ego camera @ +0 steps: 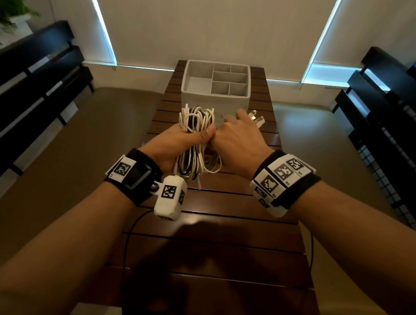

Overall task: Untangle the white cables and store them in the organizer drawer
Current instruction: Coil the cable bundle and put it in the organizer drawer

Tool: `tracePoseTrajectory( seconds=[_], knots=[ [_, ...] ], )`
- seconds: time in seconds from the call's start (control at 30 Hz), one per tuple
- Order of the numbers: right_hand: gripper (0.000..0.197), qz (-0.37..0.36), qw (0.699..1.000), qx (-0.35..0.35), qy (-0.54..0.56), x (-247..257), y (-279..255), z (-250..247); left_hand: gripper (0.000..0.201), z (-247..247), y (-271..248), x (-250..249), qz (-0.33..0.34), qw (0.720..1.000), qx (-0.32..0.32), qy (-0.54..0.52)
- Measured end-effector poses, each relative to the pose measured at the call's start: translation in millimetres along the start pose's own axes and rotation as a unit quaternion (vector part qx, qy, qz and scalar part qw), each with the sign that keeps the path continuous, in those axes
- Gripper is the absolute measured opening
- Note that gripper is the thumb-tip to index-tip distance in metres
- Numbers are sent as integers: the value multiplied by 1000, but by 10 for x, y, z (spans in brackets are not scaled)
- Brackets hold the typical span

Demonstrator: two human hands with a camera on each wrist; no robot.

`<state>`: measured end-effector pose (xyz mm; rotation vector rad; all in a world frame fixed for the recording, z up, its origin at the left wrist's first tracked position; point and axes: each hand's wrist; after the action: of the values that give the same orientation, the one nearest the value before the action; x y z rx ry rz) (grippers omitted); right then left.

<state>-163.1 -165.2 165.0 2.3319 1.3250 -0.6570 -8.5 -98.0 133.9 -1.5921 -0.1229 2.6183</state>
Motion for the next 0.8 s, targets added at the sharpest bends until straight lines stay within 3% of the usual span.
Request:
tracePoseTrajectory(
  seconds=[0.13, 0.33, 0.47, 0.53, 0.63, 0.8],
  knots=[
    [36, 60, 998, 19, -6, -10, 1, -1, 27, -21, -1, -8, 17, 998, 16, 64],
    [20, 93, 996, 8, 1, 56, -9, 13, 33, -16, -34, -87, 23, 991, 15, 133],
    [47, 125, 992, 23, -1, 39, 1, -19, 40, -17, -38, -55, 30, 982, -2, 184],
    [59, 101, 994, 43, 6, 22, 16, -49, 33, -25, -48, 13, 44, 979, -28, 196],
    [60, 51, 997, 52, 24, 1, 20, -37, 26, -35, -68, 78, 49, 974, -42, 215],
    [68, -15, 994, 57, 87, -100, 56, 26, 35, -33, -95, 43, 32, 977, -24, 208]
  ],
)
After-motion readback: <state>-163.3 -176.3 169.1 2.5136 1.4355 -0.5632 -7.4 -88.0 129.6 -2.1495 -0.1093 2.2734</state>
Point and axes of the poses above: each hand's wrist, its own y-axis towards the middle knuckle, its own z-axis out of the palm, x = y × z, and after that the axes turned 13 degrees about -y, right-handed
